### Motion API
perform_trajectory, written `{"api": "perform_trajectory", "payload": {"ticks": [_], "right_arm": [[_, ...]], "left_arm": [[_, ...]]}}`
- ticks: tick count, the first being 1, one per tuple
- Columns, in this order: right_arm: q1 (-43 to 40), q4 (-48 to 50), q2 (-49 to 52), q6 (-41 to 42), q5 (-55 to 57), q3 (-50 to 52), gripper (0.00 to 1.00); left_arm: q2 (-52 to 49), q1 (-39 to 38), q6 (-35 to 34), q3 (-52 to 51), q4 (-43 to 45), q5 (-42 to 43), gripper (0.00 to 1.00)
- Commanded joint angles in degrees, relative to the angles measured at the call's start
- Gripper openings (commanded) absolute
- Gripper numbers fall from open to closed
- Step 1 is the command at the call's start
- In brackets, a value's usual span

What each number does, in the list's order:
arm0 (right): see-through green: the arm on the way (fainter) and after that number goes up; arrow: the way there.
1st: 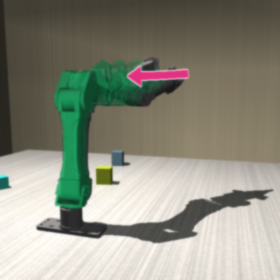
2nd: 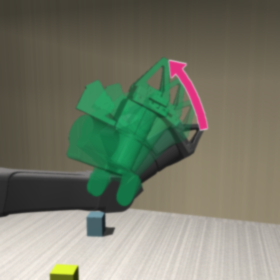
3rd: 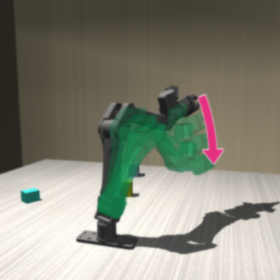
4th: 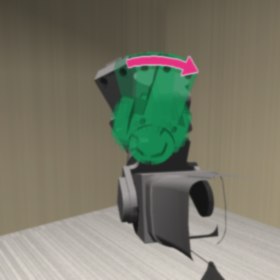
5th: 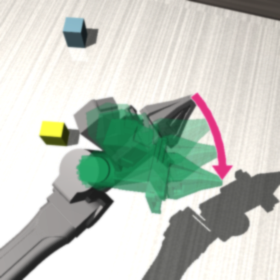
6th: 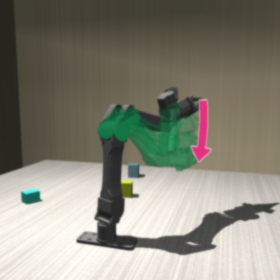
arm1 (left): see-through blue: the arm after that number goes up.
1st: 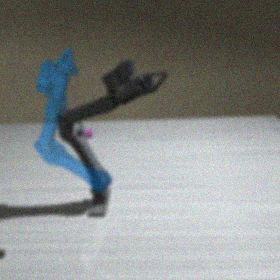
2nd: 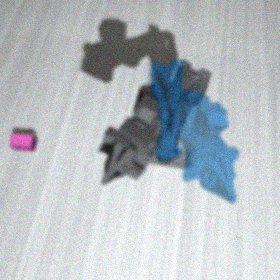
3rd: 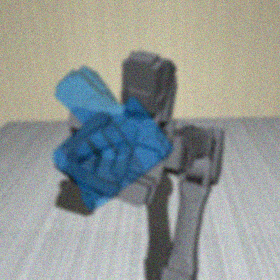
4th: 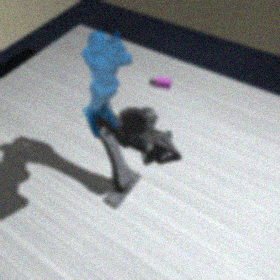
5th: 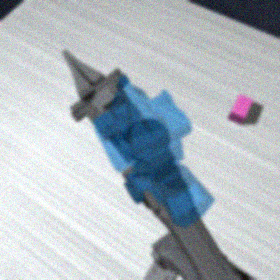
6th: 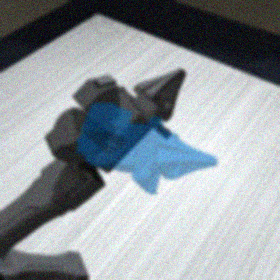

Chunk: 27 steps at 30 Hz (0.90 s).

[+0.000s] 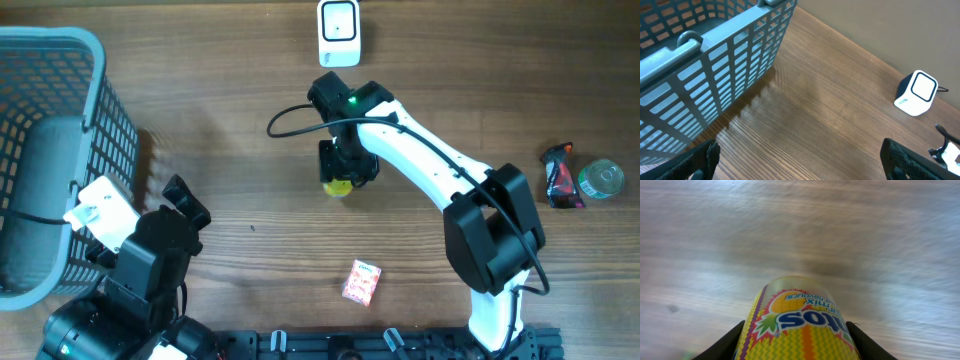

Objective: Scan the item barcode
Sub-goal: 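Lift the yellow can up to the white scanner and hold it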

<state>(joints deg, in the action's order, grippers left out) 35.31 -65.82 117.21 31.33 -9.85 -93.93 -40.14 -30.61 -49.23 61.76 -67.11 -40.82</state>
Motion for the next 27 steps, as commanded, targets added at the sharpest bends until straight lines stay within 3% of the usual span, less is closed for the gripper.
{"api": "perform_trajectory", "payload": {"ticks": [1, 9, 19, 22, 27], "right_arm": [[-0.59, -4.55, -1.22, 0.83, -12.26, -1.64, 0.46], [-3.54, -14.53, -1.22, -1.4, -26.21, -1.66, 0.44], [-3.82, -17.62, -1.2, -1.44, -28.79, -1.66, 0.44], [-3.85, -14.34, -1.2, -3.06, -28.0, -1.66, 0.45], [-5.4, 2.43, -1.2, -3.13, -25.99, -1.66, 0.45]], "left_arm": [[-0.11, 0.42, -0.98, -0.04, -0.07, -0.15, 1.0], [-0.11, 0.42, -0.98, -0.04, -0.02, -0.15, 1.0], [-0.11, 0.42, -0.98, -0.04, -0.02, -0.15, 1.0], [-0.11, 0.42, -0.98, -0.04, -0.02, -0.15, 1.0], [-0.37, 0.42, -0.98, -0.04, -0.02, -0.15, 1.0]]}}
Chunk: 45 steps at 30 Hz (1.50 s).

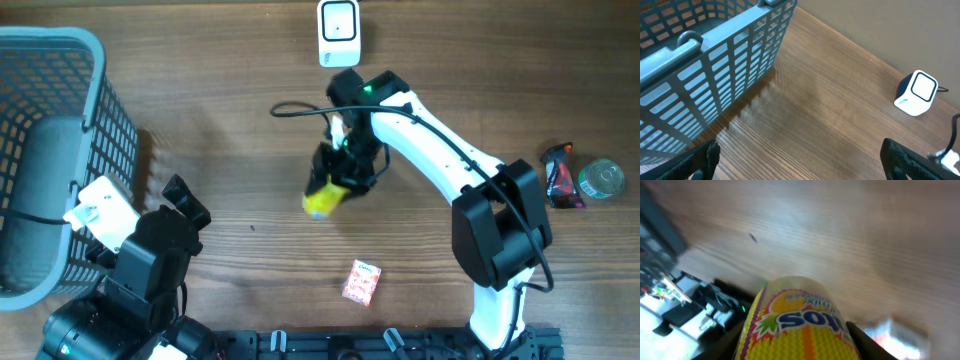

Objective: Scan the item barcode
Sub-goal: 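Lift the yellow can up to the white scanner and hold it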

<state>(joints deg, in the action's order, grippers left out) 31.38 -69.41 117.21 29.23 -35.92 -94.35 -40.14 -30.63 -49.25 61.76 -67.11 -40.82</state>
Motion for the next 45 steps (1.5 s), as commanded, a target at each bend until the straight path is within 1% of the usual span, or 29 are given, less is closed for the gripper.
{"api": "perform_trajectory", "payload": {"ticks": [1, 5, 6, 7, 10, 13, 14, 18, 22, 31, 37, 45], "right_arm": [[-1.95, 8.66, -1.2, -1.92, 0.13, -1.25, 0.45], [-5.99, 21.38, -1.2, -3.78, 0.57, -1.25, 0.44], [-7.63, 25.79, -1.2, -4.7, 1.16, -1.25, 0.44], [-9.49, 31.17, -1.2, -6.08, 2.84, -1.25, 0.44], [-12.09, 41.94, -1.18, -8.81, 10.47, -1.22, 0.43], [-12.76, 52.78, -1.18, -13.2, 14.12, -1.22, 0.43], [-12.68, 56.98, -1.18, -14.58, 16.33, -1.22, 0.45], [-12.5, 66.53, -0.5, -17.44, 20.81, -1.22, 0.45], [-12.5, 72.3, 2.16, -17.51, 24.61, -1.22, 0.45], [-12.26, 87.34, 10.4, -18.71, 25.68, -1.22, 0.45], [-12.22, 92.06, 13.88, -19.21, 29.79, -1.22, 0.46], [-12.07, 95.82, 17.44, -19.21, 30.21, -1.22, 0.47]], "left_arm": [[-0.5, 0.44, -0.96, -0.04, -0.04, -0.15, 1.0], [-1.97, 0.44, -0.96, -0.04, -0.02, -0.15, 1.0], [-2.56, 0.44, -0.96, -0.04, 0.0, -0.15, 1.0], [-3.56, 0.44, -0.96, -0.04, 0.0, -0.15, 1.0], [-5.86, 0.44, -0.96, -0.04, 0.28, -0.22, 1.0], [-8.0, 0.44, -0.94, -0.04, 0.44, -1.42, 1.0], [-8.41, 0.44, -0.94, -0.04, 0.42, -2.34, 1.0], [-8.55, 0.44, -0.96, -0.04, 0.87, -5.53, 1.0], [-8.57, 0.44, -0.96, -0.04, 2.03, -7.08, 1.0], [-8.63, 0.44, -0.96, -0.04, 2.6, -8.81, 1.0], [-8.94, 0.44, -0.96, -0.04, 2.64, -10.43, 1.0], [-12.68, 0.44, -0.96, -0.04, 3.87, -10.86, 1.0]]}}
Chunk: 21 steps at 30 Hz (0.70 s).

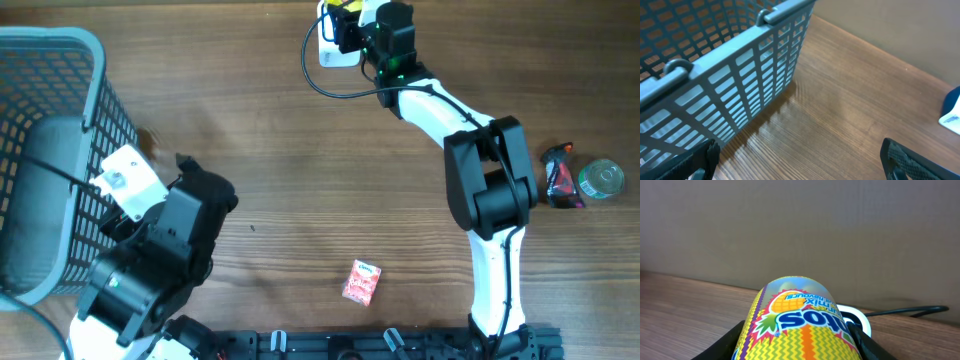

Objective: Scan the item barcode
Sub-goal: 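Lift the yellow can up to the white scanner and hold it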

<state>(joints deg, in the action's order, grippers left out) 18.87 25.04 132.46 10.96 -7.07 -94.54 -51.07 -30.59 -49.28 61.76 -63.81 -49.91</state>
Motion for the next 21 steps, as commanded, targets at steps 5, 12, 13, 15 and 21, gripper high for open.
{"api": "perform_trajectory", "payload": {"ticks": [5, 12, 13, 15, 21], "right_arm": [[0.44, 1.36, 3.63, -0.94, 1.36, -1.03, 0.47], [0.44, 1.75, 3.87, -0.94, 2.45, -1.03, 0.46], [0.44, 1.73, 3.87, -0.9, 2.43, -1.03, 0.46], [0.46, 1.73, 3.87, -0.74, 2.36, -1.03, 0.46], [0.44, 0.04, 0.46, -0.46, 2.36, -1.05, 0.47]], "left_arm": [[-5.38, 0.39, -0.96, -0.04, 0.72, -2.08, 1.0], [-6.69, 0.39, -0.94, -0.04, 1.14, -2.08, 1.0], [-6.69, 0.39, -0.94, -0.04, 1.22, -2.08, 1.0], [-6.69, 0.39, -0.94, -0.04, 1.22, -2.05, 1.0], [-6.69, 0.39, -0.94, -0.04, 1.22, -2.03, 1.0]]}}
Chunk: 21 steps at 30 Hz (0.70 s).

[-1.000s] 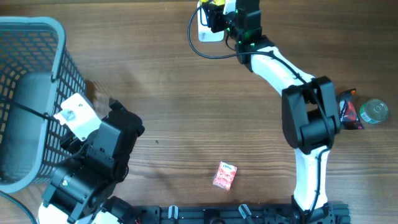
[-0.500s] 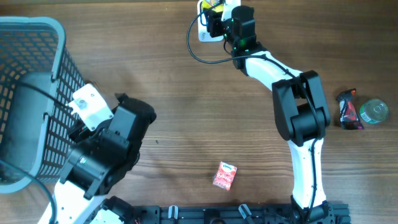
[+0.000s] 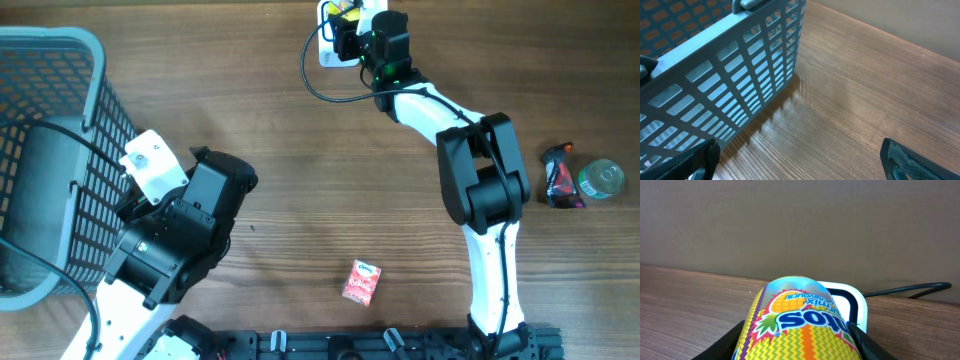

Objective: Scan the item barcode
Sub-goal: 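Lift the yellow can up to the white scanner and hold it, then carry the yellow can to the right side and set it down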

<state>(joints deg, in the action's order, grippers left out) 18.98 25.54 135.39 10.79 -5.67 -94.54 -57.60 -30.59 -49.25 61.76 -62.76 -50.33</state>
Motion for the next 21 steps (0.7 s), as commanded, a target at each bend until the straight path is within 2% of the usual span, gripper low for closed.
{"api": "perform_trajectory", "payload": {"ticks": [1, 5, 12, 14, 17, 18, 21], "right_arm": [[0.33, -1.7, -3.78, -0.33, 0.98, -1.05, 0.47], [-0.66, -10.84, -10.49, -1.99, 2.6, -1.05, 0.45], [-5.42, -32.37, -26.77, -3.34, 17.09, -1.05, 0.47], [-8.9, -45.4, -31.52, -2.82, 22.82, -1.03, 0.47], [-15.43, -60.46, -32.5, -1.53, 24.09, -1.01, 0.5], [-17.81, -63.84, -32.13, -1.36, 24.09, -0.61, 0.54], [-25.2, -68.76, -31.74, -1.33, 24.09, 0.7, 0.53]], "left_arm": [[-0.15, 0.39, -0.98, -0.04, 0.17, -1.62, 1.0], [-0.15, 0.39, -0.98, -0.04, 0.28, -1.6, 1.0], [-0.22, 0.39, -0.92, -0.04, 3.63, 0.74, 1.0], [-1.03, 0.37, -0.61, -0.04, 5.49, 4.28, 1.0], [-4.85, 0.33, 1.2, -0.04, 9.05, 10.01, 1.0], [-6.56, 0.33, 3.28, -0.04, 11.02, 13.03, 1.0], [-12.13, 0.26, 9.31, -0.04, 17.73, 24.37, 1.0]]}}
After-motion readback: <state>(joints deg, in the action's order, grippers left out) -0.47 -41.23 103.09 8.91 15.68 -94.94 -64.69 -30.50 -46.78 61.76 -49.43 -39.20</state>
